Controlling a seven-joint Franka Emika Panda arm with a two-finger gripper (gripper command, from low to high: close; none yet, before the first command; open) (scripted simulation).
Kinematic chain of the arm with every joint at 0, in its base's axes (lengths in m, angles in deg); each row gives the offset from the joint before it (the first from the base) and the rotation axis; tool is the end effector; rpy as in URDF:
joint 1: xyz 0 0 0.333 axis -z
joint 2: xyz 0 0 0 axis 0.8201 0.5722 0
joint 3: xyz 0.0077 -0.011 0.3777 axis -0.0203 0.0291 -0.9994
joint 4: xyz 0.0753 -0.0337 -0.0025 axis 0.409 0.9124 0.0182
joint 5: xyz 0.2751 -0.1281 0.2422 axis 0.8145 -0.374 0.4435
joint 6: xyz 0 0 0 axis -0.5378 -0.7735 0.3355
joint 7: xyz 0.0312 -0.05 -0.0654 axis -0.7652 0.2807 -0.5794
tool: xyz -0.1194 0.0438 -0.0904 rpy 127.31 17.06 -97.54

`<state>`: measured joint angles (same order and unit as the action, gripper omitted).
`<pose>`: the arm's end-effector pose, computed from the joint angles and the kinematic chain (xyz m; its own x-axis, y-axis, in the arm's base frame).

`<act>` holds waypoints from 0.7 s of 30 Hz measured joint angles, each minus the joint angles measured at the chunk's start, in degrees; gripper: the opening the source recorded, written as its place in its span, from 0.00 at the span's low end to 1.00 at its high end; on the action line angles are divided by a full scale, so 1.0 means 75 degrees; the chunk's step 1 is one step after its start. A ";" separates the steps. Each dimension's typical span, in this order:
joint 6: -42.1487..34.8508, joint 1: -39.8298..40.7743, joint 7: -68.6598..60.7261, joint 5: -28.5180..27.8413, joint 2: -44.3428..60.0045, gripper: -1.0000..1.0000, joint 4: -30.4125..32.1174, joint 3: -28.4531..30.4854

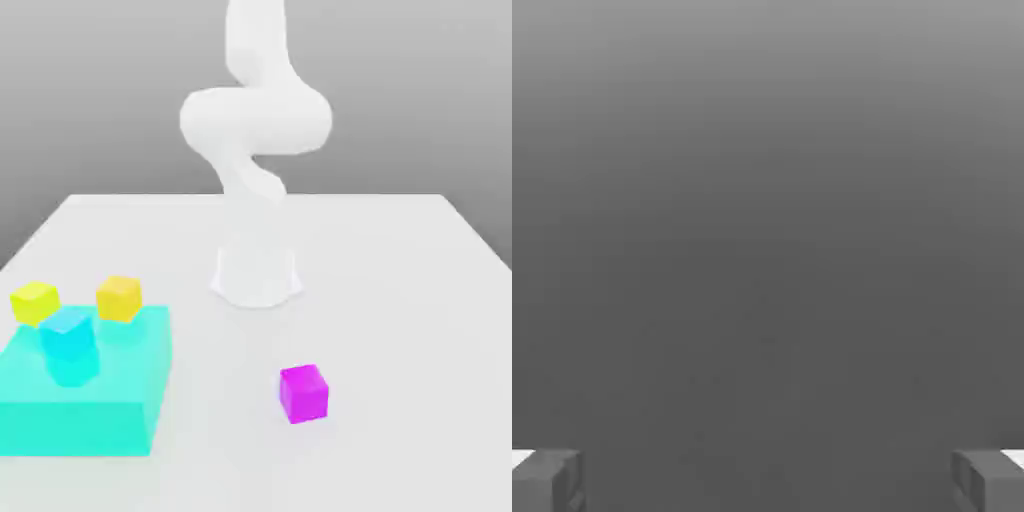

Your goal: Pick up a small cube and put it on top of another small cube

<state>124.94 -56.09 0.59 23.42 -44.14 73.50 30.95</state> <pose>0.3606 0.0067 0.6706 0.5401 -0.7023 0.4638 -0.5191 -0.7117 -0.4732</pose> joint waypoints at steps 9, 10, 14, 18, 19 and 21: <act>0.1735 -0.0508 -0.0396 0.0177 0.2178 0.50 0.2039 -0.0133; 0.1933 -0.0564 -0.0438 0.0191 0.2428 0.50 0.2272 -0.0156; 0.2775 -0.0763 -0.0597 0.0224 0.3511 0.50 0.3247 -0.0296; 0.3929 -0.0921 -0.0631 0.0081 0.5028 0.50 0.4168 -0.0457; 0.4227 -0.0945 -0.0589 0.0001 0.5407 0.50 0.4219 -0.0467; 0.4738 -0.1000 -0.0488 -0.0161 0.6038 0.50 0.4199 -0.0383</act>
<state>160.48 -63.59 -3.07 22.22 1.15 104.99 28.08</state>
